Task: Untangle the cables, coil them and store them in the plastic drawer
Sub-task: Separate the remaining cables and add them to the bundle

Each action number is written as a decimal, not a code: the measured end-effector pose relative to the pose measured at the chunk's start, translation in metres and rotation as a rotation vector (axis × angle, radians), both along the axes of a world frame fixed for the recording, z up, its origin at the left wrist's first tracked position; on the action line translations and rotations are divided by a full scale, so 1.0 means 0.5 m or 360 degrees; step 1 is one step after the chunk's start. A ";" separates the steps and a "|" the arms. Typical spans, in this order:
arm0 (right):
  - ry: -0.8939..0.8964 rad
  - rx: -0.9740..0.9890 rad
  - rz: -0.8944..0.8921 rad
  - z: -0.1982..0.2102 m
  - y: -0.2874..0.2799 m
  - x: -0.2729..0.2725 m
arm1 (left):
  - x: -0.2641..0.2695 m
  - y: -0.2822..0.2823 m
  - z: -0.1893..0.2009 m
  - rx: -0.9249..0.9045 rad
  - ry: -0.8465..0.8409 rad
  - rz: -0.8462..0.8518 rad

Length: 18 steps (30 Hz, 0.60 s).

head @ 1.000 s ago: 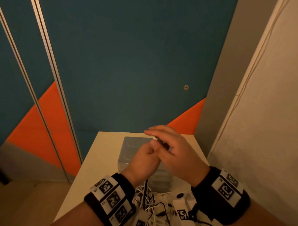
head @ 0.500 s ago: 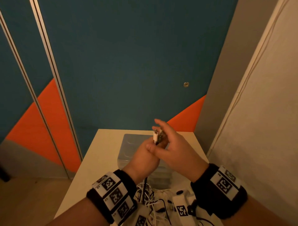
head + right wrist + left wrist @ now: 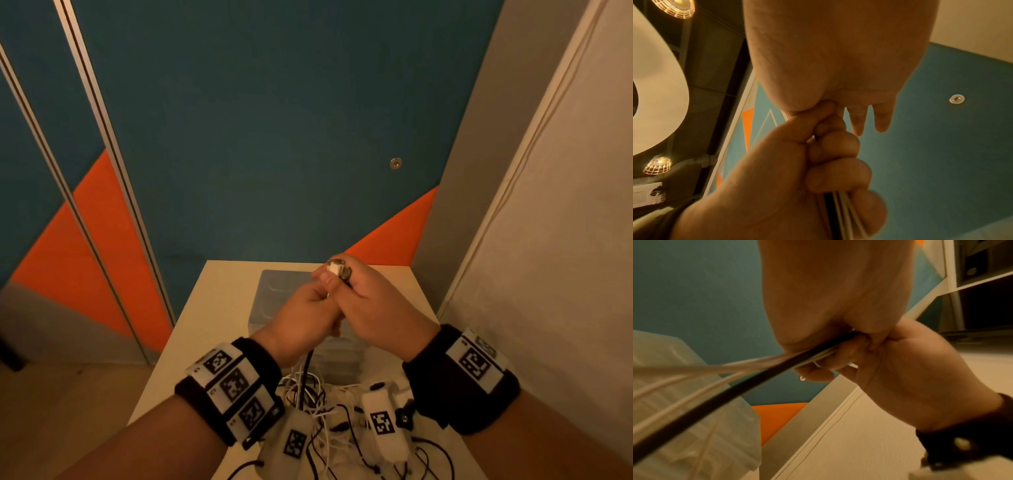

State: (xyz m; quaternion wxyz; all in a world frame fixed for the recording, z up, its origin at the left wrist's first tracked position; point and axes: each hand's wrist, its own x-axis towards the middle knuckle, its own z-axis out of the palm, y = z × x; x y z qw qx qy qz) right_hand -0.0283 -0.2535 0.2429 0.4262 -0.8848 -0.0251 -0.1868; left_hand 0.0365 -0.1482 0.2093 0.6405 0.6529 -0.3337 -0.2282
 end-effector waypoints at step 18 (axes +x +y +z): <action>0.0793 -0.0117 -0.0499 -0.398 -0.190 -0.042 | 0.013 0.018 -0.027 -0.0045 0.0322 0.0090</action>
